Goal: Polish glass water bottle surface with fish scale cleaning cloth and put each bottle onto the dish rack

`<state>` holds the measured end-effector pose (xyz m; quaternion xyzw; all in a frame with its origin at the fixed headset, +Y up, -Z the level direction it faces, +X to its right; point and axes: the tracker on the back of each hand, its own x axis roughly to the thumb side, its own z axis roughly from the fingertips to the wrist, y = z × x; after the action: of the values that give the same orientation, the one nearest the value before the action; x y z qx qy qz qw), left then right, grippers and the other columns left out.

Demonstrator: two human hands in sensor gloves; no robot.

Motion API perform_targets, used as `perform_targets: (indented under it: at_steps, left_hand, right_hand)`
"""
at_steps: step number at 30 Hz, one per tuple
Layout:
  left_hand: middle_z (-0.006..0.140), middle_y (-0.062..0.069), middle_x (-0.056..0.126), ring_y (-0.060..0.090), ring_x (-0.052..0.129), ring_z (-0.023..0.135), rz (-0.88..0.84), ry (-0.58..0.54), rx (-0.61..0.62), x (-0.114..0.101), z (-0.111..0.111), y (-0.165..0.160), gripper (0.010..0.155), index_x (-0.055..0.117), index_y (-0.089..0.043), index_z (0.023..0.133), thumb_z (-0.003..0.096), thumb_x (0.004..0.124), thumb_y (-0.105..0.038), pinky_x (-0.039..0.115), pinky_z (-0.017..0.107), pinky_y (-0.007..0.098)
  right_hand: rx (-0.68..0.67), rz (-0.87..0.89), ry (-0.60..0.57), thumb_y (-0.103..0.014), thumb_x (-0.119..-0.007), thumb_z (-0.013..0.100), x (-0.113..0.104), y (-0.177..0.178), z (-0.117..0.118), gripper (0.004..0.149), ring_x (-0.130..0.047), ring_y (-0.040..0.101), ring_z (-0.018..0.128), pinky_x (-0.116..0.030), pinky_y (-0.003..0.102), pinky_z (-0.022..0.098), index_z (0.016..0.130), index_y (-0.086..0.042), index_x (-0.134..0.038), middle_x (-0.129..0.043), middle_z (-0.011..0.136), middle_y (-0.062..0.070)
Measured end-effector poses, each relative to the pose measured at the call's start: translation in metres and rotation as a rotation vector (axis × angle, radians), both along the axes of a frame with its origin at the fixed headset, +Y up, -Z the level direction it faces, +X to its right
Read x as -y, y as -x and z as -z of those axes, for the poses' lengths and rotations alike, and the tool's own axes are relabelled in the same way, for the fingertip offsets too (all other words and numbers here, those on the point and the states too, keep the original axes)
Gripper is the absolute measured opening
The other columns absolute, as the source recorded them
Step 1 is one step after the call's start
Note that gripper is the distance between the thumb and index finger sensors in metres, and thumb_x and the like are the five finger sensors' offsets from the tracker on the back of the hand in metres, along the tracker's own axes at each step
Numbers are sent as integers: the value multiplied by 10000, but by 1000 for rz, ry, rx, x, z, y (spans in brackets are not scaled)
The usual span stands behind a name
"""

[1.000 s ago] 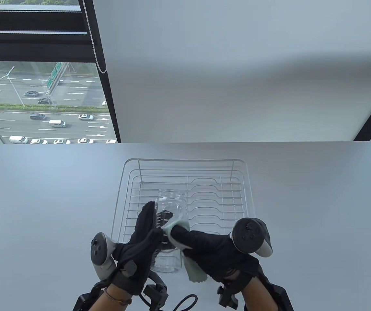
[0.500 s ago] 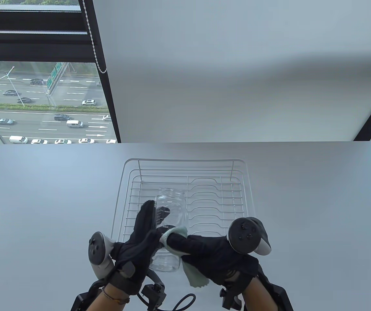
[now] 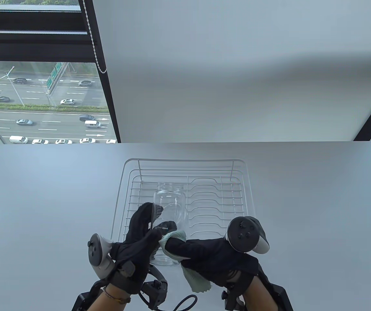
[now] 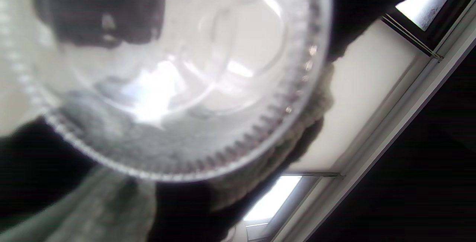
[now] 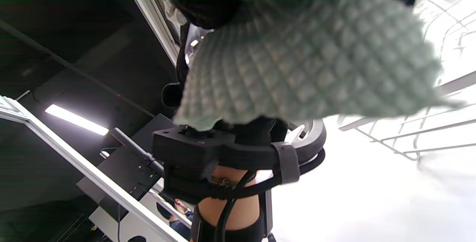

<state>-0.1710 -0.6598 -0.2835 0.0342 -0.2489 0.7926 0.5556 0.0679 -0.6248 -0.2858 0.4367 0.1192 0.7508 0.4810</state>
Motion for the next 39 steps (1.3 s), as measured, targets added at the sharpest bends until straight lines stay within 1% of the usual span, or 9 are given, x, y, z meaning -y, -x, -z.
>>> perform_targets:
  at_steps: [3,9,13,16,24,27,31,34,39]
  left_hand:
    - [1119,242,394,542,702,944,55,4,125,-2,0,-5,851,390,-162,1136,518,839,-537,754,648,576]
    - [1221,83,229,637,737,891,228,45,386,-5,2,-6,944,189,-362,1137,504,877,-492,811,505,703]
    - [1156,244,179,658,765,829,108,6,272,-9,-3,-9,906,130,-222,1118,541,781,-476,860,503,686]
    - [1131,275,297,640,832,743,-35,26,130,-4,-1,-8,972,249,-173,1122,495,896,-538,890,447,645]
    - [1158,240,152,627,678,871,241,-1,411,-14,-7,-18,1073,128,-266,1120,474,955,-489,827,532,673]
    - [1126,285,162,674,684,846,137,30,381,-10,-5,-19,1057,148,-214,1106,479,970,-434,866,471,696]
    - [1114,305,232,665,737,827,53,37,176,-8,-3,-9,1041,198,-180,1107,467,967,-467,886,476,664]
    - [1123,298,233,643,735,834,80,25,189,-9,-4,-10,1095,188,-173,1111,445,995,-495,874,502,635]
    - [1129,285,232,652,742,751,295,-10,276,-21,-13,-16,1068,273,-226,1141,428,1031,-468,874,479,646]
  right_hand:
    - [230,151,-88,-341,-738,565,-1,-15,3,594,-944,303,576,-833,470,441,1024,-596,-461,-843,789,149]
    - [283,188,-75,-342,-717,576,0,-25,6,590,-932,296,593,-827,466,455,1031,-590,-435,-826,802,146]
    - [103,118,-41,-339,-724,568,0,-14,6,578,-944,289,567,-837,459,434,1023,-594,-476,-837,790,142]
    - [-1,81,0,-318,-744,572,0,-3,1,594,-933,312,585,-823,480,448,1022,-591,-469,-823,807,156]
    - [393,169,-173,-320,-735,556,-7,-38,5,607,-939,311,591,-830,476,448,1036,-576,-465,-845,816,139]
    - [324,129,-155,-316,-718,563,-6,-34,4,597,-938,304,583,-832,472,442,1034,-578,-463,-832,813,152]
    - [-8,-8,-30,-305,-732,572,-6,-9,-1,595,-931,315,592,-824,482,452,1024,-587,-468,-818,816,161]
    - [53,6,-64,-306,-749,565,-7,-9,0,599,-936,328,595,-822,492,454,1025,-586,-485,-839,815,156]
    - [436,125,-205,-321,-736,557,-7,-48,8,618,-938,314,602,-828,479,457,1035,-584,-446,-843,831,133]
